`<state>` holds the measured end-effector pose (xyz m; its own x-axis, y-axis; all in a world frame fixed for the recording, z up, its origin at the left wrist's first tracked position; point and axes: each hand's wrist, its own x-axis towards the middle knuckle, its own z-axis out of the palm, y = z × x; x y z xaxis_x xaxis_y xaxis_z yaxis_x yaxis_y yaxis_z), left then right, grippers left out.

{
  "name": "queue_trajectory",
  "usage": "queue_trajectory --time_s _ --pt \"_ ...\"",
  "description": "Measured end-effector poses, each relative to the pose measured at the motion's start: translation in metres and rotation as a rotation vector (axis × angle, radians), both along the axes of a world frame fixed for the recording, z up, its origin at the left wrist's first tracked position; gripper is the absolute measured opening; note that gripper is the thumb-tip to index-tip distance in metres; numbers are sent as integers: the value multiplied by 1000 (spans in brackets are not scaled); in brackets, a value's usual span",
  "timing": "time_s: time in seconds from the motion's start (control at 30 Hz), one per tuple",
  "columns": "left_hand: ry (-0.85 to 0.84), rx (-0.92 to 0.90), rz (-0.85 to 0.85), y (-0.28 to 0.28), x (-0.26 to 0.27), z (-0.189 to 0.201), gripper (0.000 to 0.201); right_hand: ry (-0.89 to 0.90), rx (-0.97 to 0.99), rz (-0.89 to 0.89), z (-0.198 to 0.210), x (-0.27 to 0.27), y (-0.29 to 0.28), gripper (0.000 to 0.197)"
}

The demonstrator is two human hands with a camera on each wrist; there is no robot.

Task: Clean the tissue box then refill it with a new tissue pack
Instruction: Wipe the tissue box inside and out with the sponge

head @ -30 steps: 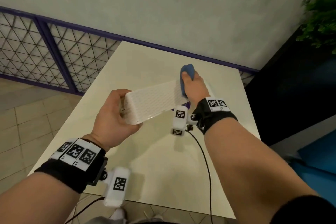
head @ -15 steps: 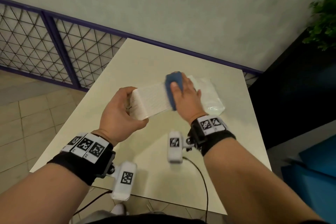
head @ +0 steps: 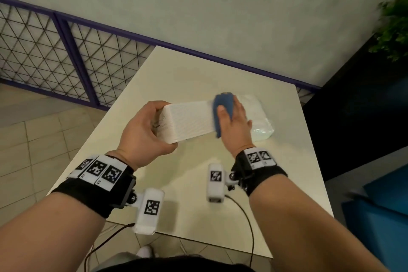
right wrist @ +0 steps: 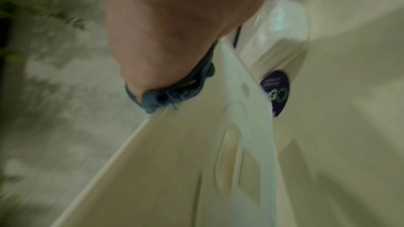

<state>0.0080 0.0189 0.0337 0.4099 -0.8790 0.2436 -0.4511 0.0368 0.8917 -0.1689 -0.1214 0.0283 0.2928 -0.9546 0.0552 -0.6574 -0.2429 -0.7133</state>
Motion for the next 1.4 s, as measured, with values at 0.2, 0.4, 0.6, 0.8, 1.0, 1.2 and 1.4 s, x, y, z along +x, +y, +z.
queue_trajectory --time_s 0.2,0.4,0.6,0.8,1.0,1.2,1.4 --pt "-20 -1 -126 5 10 3 73 -274 397 -354 2 -22 -30 59" --pt "-150 50 -255 8 28 12 74 -599 838 -386 18 -47 -39 25" --pt "-698 352 -92 -2 24 18 120 -560 744 -664 31 -11 -21 27" --pt "-1037 432 -135 -39 -39 15 102 -653 553 -573 35 30 16 27" --pt "-559 323 13 -45 -4 -1 80 -998 690 -512 45 2 12 25" --pt "-469 246 29 -43 -1 -7 80 -714 389 -263 67 -2 23 28" --pt "-401 190 39 -42 -15 4 82 -198 5 19 52 19 26 57"
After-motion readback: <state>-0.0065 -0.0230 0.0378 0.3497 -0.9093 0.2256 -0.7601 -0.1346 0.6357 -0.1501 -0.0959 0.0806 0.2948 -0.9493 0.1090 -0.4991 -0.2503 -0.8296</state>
